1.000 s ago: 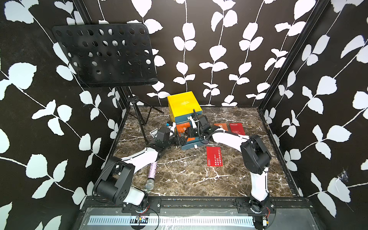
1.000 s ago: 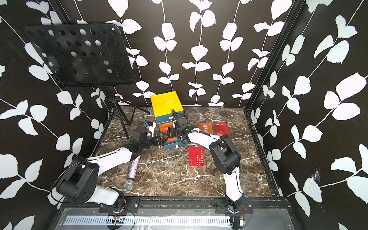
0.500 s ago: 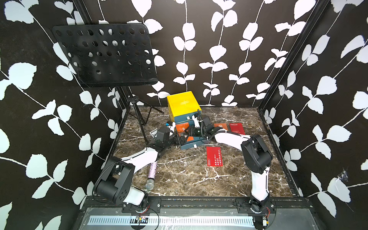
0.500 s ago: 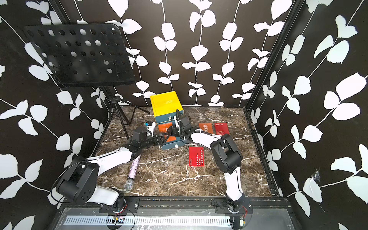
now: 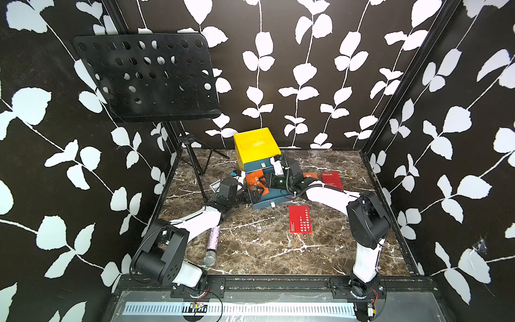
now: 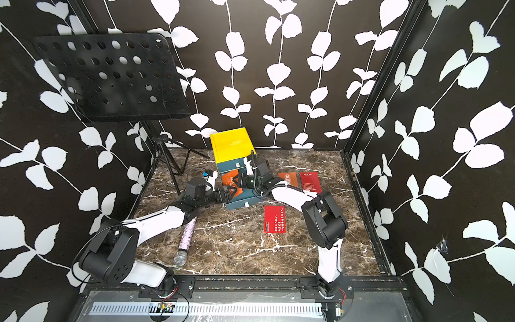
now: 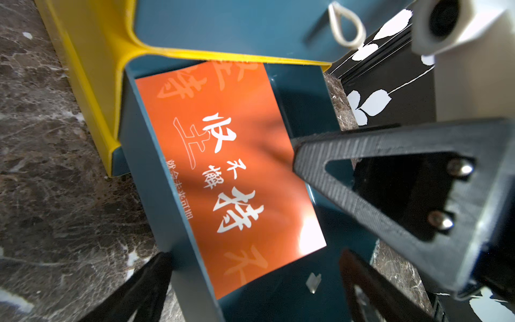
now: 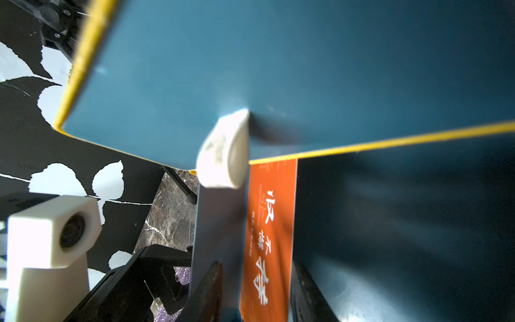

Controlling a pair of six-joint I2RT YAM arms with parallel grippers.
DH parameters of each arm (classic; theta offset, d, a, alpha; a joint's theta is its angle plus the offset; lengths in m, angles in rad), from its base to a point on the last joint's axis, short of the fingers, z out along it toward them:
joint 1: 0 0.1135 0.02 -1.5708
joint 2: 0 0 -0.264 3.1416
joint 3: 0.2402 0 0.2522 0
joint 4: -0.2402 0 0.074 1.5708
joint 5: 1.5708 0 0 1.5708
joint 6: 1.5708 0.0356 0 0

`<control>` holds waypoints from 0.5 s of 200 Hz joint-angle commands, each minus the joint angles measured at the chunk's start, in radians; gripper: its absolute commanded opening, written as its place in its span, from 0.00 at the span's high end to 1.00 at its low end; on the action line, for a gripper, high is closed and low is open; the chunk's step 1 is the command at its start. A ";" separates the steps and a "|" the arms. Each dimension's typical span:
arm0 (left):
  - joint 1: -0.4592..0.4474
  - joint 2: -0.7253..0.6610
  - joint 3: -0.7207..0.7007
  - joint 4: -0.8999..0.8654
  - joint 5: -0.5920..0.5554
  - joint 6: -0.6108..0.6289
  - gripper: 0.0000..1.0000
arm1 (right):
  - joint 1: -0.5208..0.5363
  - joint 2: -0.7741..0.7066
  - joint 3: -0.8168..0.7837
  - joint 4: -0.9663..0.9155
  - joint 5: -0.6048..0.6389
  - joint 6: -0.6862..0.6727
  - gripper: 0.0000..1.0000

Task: Take the postcards out of the drawer
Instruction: Pick up the postcard from the drawer.

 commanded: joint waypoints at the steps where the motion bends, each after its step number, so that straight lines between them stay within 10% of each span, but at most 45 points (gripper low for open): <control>1: 0.003 0.006 0.023 -0.010 0.009 -0.001 0.04 | -0.009 -0.017 -0.011 0.044 -0.029 0.027 0.66; 100: 0.008 -0.022 0.018 -0.034 -0.023 0.005 0.04 | -0.021 -0.013 -0.011 0.031 -0.025 0.023 1.00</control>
